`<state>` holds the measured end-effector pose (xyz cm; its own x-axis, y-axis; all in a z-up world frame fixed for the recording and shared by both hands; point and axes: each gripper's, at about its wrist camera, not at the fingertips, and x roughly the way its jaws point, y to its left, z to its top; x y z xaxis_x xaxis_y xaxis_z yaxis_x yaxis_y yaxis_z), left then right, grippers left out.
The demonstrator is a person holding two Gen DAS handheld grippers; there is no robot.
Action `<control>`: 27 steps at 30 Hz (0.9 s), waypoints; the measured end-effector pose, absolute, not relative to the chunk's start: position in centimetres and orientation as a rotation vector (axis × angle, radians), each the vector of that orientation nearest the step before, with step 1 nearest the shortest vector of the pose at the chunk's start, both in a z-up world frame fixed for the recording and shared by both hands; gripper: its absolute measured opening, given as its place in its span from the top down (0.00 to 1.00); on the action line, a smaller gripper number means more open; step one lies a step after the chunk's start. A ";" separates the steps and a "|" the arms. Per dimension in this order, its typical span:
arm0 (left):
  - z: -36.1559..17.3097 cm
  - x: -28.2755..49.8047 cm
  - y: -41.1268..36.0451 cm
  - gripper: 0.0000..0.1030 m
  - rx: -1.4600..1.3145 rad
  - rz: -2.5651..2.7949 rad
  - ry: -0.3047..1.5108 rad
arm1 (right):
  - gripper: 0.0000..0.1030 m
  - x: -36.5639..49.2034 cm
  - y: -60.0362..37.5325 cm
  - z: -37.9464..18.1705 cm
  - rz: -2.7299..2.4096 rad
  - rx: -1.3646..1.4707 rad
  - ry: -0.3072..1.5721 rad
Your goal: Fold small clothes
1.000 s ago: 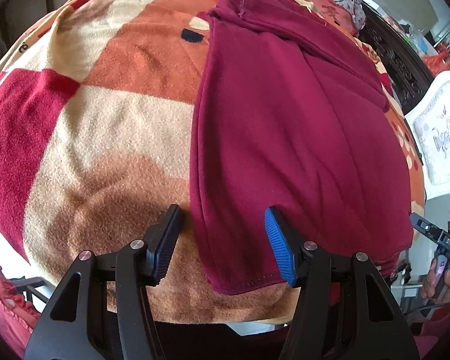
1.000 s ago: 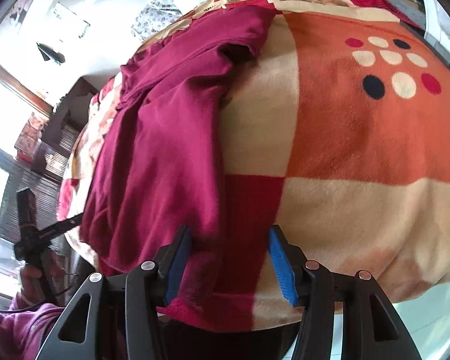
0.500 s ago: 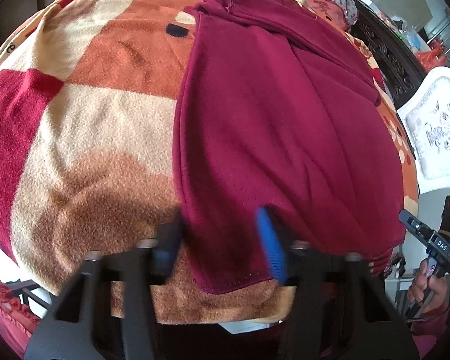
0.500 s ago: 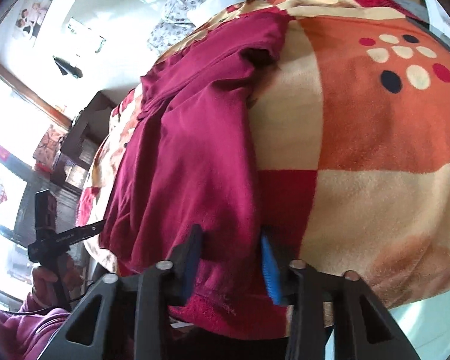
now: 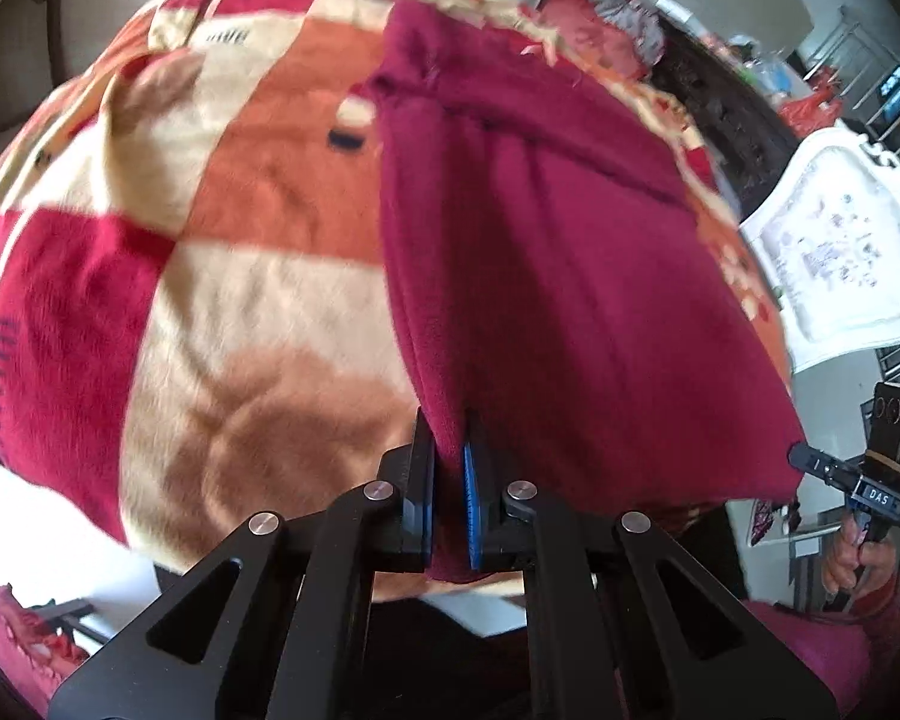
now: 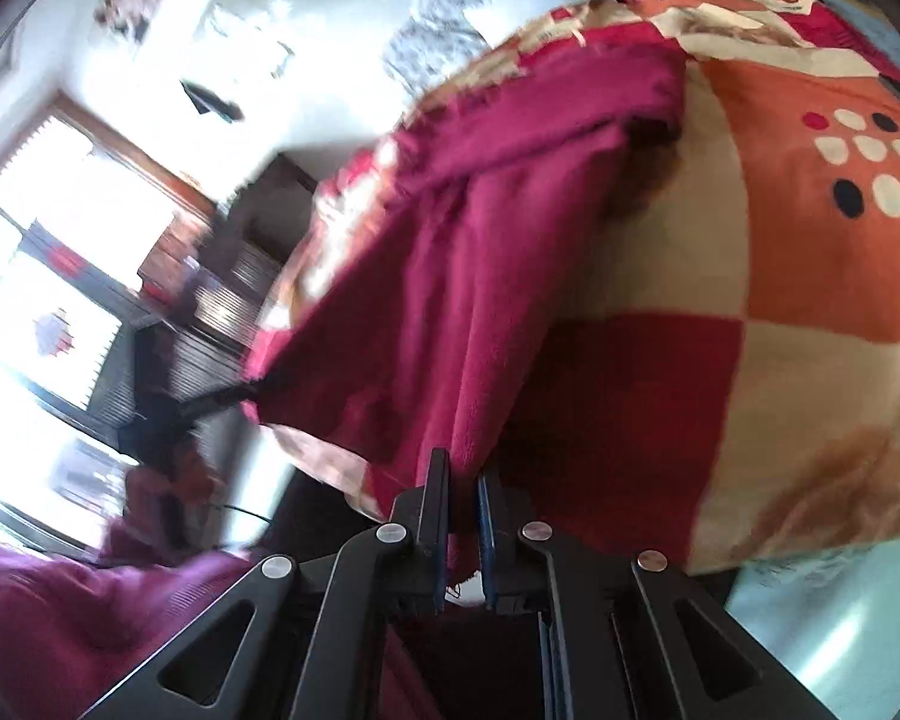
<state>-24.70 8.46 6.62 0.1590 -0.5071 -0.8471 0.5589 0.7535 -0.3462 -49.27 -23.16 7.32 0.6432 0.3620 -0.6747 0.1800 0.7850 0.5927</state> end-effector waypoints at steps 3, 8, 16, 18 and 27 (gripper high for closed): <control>4.3 -23.7 9.3 0.94 0.007 -0.718 1.252 | 0.93 -49.2 -24.2 4.7 0.060 0.743 0.929; 4.5 -23.4 9.6 0.94 -0.026 -0.721 1.260 | 0.93 -48.8 -25.0 4.3 0.067 0.759 0.948; 9.3 -20.4 8.0 0.94 -0.097 -0.766 1.159 | 0.93 -46.4 -29.0 9.3 0.090 0.823 0.730; 10.5 -18.8 6.7 0.94 -0.114 -0.774 1.129 | 0.93 -44.9 -30.3 10.4 0.072 0.821 0.682; 13.8 -11.3 -0.8 0.94 -0.099 -0.765 0.989 | 0.93 -35.9 -36.4 13.3 -0.001 0.774 0.564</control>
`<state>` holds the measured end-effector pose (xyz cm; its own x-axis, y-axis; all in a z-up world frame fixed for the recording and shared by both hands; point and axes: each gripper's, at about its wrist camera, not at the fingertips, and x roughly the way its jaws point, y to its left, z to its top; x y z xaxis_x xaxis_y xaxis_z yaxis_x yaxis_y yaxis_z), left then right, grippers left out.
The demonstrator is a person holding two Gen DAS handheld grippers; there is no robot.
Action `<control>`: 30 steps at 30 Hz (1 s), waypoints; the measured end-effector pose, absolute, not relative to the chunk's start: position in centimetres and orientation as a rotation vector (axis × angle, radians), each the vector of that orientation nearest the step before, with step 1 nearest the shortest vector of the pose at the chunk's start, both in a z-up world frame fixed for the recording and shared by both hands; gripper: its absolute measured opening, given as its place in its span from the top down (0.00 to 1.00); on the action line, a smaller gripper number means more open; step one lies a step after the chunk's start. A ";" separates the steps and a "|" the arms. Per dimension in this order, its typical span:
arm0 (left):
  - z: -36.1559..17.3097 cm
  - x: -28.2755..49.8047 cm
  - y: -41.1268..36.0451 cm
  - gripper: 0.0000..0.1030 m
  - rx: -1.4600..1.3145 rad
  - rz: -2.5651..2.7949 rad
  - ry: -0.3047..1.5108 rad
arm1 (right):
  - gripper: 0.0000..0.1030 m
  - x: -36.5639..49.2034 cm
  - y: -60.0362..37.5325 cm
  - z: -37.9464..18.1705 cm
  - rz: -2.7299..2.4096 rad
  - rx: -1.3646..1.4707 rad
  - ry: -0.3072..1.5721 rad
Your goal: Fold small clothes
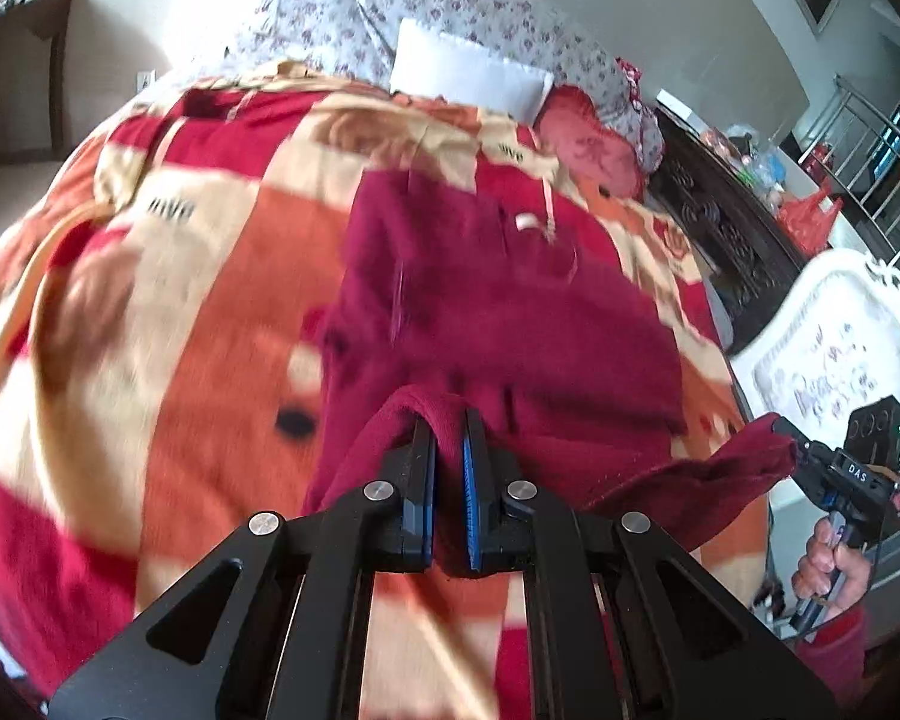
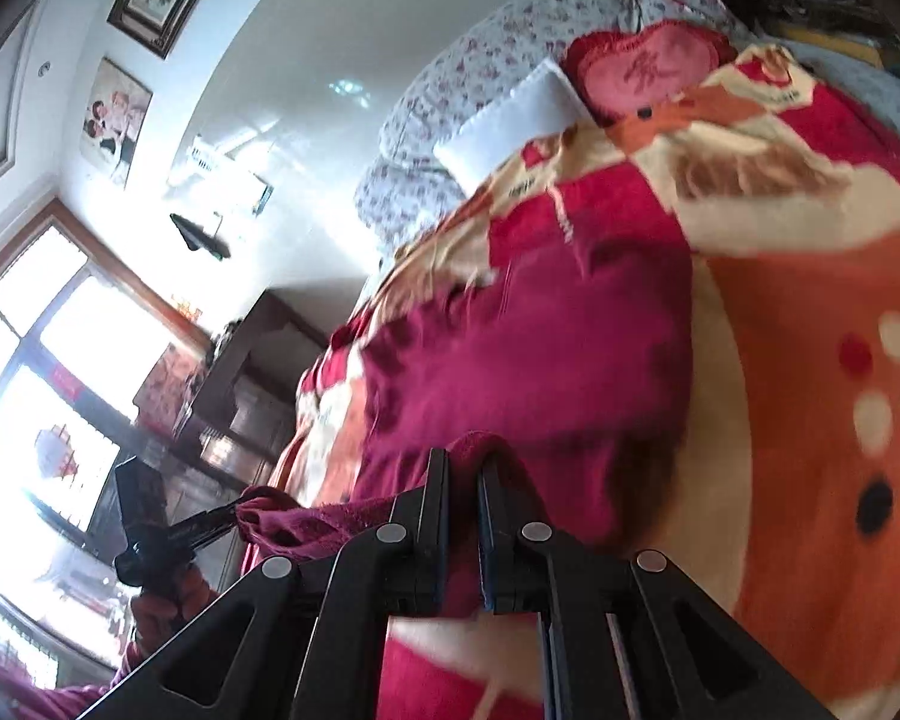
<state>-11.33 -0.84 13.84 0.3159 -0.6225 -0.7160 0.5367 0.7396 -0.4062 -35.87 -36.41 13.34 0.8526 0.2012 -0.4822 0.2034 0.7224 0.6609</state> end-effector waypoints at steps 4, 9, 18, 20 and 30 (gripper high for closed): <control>14.1 -6.9 -4.6 0.94 -0.089 -0.726 0.963 | 0.93 -32.6 -39.8 13.8 -0.059 0.785 0.534; 14.0 -2.1 -8.6 0.94 -0.085 -0.702 0.941 | 0.93 -28.5 -43.5 14.0 -0.105 0.782 0.540; 12.0 3.9 -12.5 0.92 -0.145 -0.679 0.976 | 0.93 -22.1 -49.2 10.1 -0.191 0.894 0.607; 11.3 5.3 -13.0 0.91 -0.166 -0.676 1.008 | 0.91 -21.0 -50.1 9.3 -0.198 0.933 0.643; 12.8 6.2 -11.5 0.35 -0.188 -0.640 0.919 | 0.60 -22.5 -49.2 13.6 -0.197 0.818 0.542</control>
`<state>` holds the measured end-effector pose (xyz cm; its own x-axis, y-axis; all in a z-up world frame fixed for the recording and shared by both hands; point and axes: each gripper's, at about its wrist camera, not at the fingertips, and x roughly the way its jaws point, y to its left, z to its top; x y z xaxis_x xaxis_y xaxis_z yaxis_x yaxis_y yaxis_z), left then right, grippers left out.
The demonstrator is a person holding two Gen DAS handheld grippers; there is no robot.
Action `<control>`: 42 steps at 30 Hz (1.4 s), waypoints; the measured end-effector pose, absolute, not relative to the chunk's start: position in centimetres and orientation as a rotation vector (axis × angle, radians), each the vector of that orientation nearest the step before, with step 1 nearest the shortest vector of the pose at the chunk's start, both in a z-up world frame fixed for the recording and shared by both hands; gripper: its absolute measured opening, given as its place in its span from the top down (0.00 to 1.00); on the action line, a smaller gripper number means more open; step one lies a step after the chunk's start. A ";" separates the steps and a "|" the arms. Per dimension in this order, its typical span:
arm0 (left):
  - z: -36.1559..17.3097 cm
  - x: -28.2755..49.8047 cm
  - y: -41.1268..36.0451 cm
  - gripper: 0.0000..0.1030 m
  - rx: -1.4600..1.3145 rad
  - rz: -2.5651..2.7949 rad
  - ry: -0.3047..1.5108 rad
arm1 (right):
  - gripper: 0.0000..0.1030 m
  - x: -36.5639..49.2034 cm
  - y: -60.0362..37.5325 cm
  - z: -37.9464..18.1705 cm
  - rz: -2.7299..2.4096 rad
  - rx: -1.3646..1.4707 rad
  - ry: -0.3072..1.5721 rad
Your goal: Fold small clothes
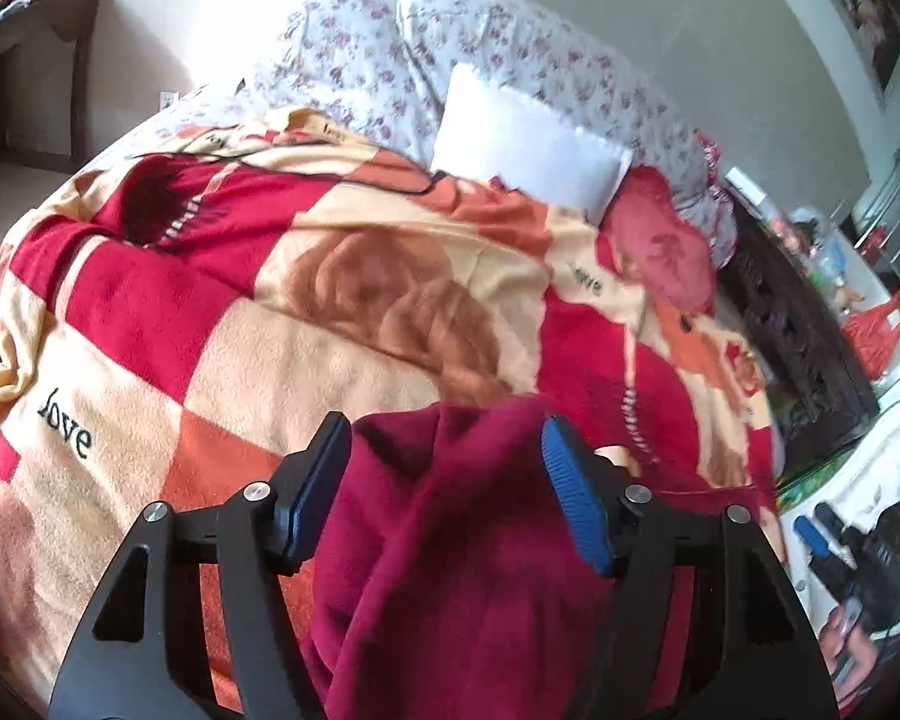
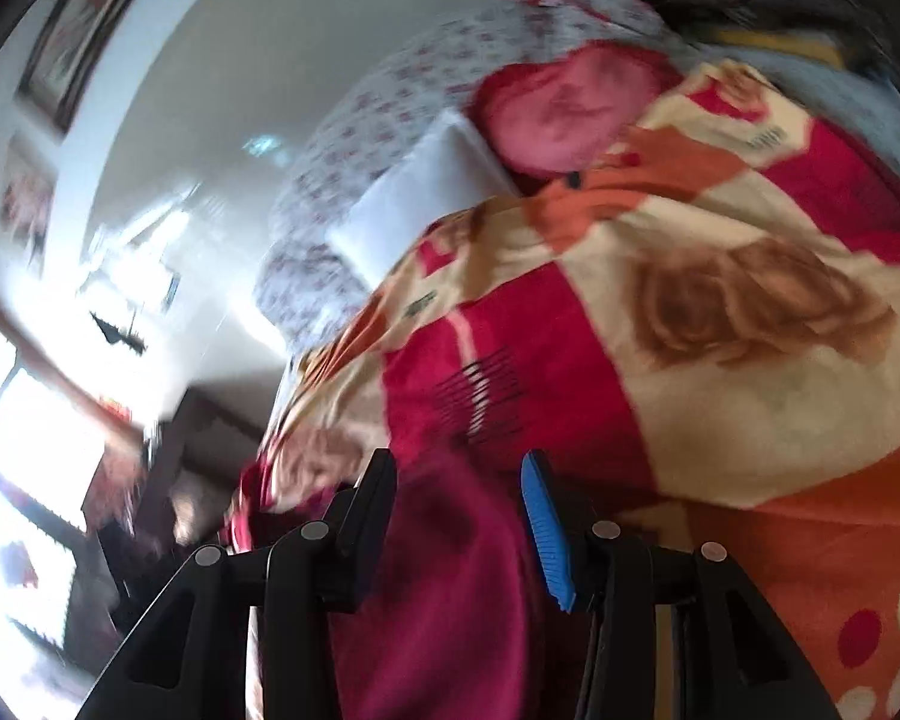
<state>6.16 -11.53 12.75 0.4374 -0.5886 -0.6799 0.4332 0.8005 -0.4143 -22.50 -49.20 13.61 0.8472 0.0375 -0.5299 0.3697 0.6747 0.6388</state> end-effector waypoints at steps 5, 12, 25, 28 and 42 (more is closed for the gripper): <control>12.0 4.9 -13.3 0.35 -0.101 -0.642 0.923 | 0.60 -19.6 -44.0 12.9 -0.131 0.603 0.644; 7.0 6.9 -16.4 0.35 0.006 -0.510 1.007 | 0.60 -14.6 -45.2 7.6 -0.240 0.566 0.740; 8.7 4.1 -10.3 0.35 -0.079 -0.554 1.000 | 0.60 -27.3 -41.9 9.5 -0.104 0.654 0.755; 8.8 2.0 -8.4 0.35 -0.061 -0.559 0.989 | 0.60 -30.4 -39.6 7.9 -0.056 0.674 0.780; 7.6 -2.2 -4.0 0.35 -0.038 -0.531 1.029 | 0.93 -31.6 -37.4 7.6 -0.092 0.534 0.805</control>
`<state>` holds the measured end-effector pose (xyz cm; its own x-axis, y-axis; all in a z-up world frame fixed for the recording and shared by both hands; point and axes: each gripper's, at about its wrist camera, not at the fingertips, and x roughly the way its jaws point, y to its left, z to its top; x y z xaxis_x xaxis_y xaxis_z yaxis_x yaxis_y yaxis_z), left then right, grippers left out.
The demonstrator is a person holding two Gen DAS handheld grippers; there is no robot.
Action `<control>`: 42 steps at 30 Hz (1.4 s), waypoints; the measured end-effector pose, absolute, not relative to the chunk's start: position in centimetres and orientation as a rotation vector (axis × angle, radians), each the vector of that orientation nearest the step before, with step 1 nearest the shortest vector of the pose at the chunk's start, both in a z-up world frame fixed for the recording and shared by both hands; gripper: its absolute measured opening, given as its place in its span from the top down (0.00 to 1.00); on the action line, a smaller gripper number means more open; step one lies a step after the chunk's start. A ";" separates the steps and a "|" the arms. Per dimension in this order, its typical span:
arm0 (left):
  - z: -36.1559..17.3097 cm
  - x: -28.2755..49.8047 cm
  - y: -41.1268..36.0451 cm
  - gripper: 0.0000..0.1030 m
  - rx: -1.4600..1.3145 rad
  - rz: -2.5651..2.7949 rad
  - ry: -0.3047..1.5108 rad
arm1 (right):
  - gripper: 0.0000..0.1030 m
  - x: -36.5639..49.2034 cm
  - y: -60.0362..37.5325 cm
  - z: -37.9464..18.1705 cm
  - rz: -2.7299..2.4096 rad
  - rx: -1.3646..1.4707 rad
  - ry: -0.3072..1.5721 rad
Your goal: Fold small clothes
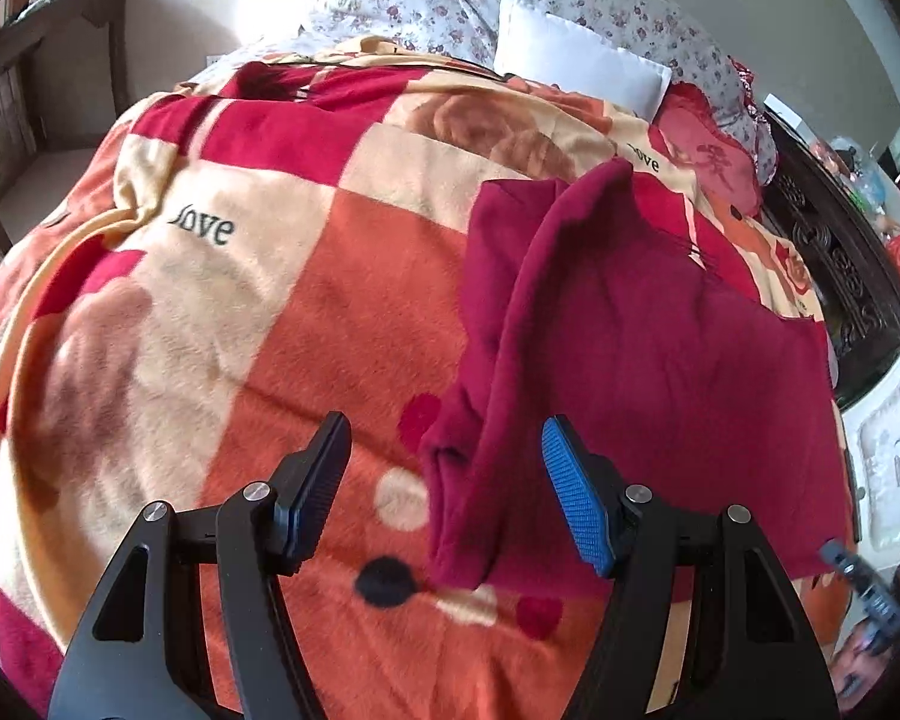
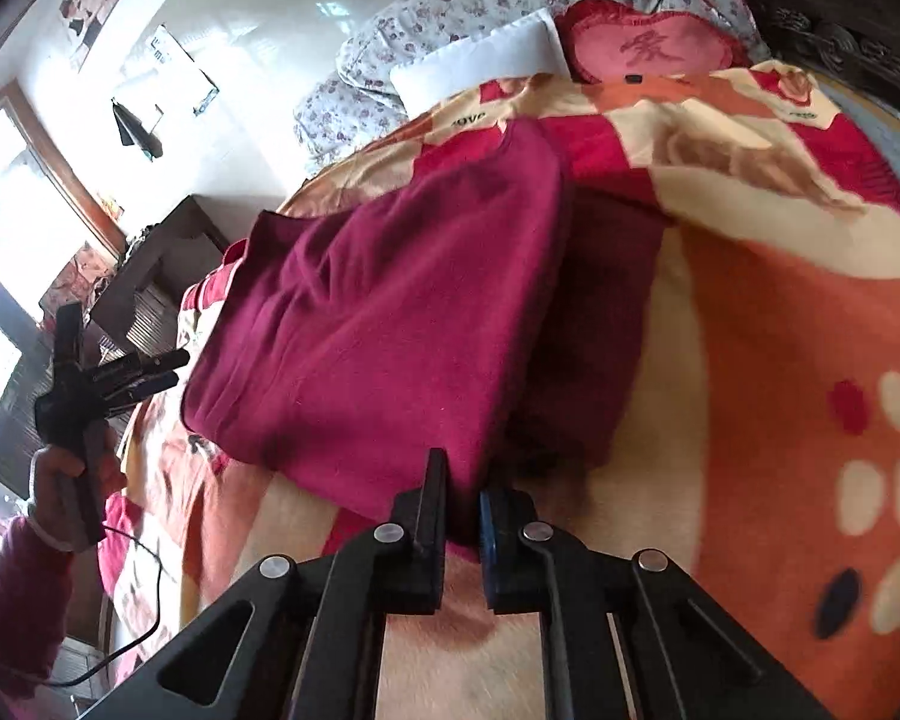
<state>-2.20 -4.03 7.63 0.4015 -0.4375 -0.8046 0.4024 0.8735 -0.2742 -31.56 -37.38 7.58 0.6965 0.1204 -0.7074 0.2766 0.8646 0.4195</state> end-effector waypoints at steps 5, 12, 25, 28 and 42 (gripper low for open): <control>7.0 -3.3 -3.8 0.35 -0.036 -0.543 1.043 | 0.94 -31.8 -37.8 5.1 -0.135 0.531 0.913; 6.6 -5.3 -4.3 0.35 0.029 -0.599 1.041 | 0.90 -32.3 -37.9 7.5 -0.213 0.469 0.908; 4.1 -5.6 -3.4 0.35 0.000 -0.529 1.072 | 0.88 -23.2 -33.5 9.7 -0.008 0.484 0.839; 4.0 -5.4 -3.3 0.35 0.000 -0.519 1.073 | 0.87 -19.3 -32.3 8.7 0.005 0.467 0.876; 3.0 -4.3 -3.4 0.35 -0.024 -0.527 1.102 | 0.60 -11.4 -28.7 7.9 0.045 0.368 0.938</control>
<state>-4.27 -3.37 3.00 0.3421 -0.4166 -0.8423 0.3935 0.8775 -0.2742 -11.39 -28.70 7.85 0.5954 0.1958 -0.7792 0.1206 0.9371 0.3277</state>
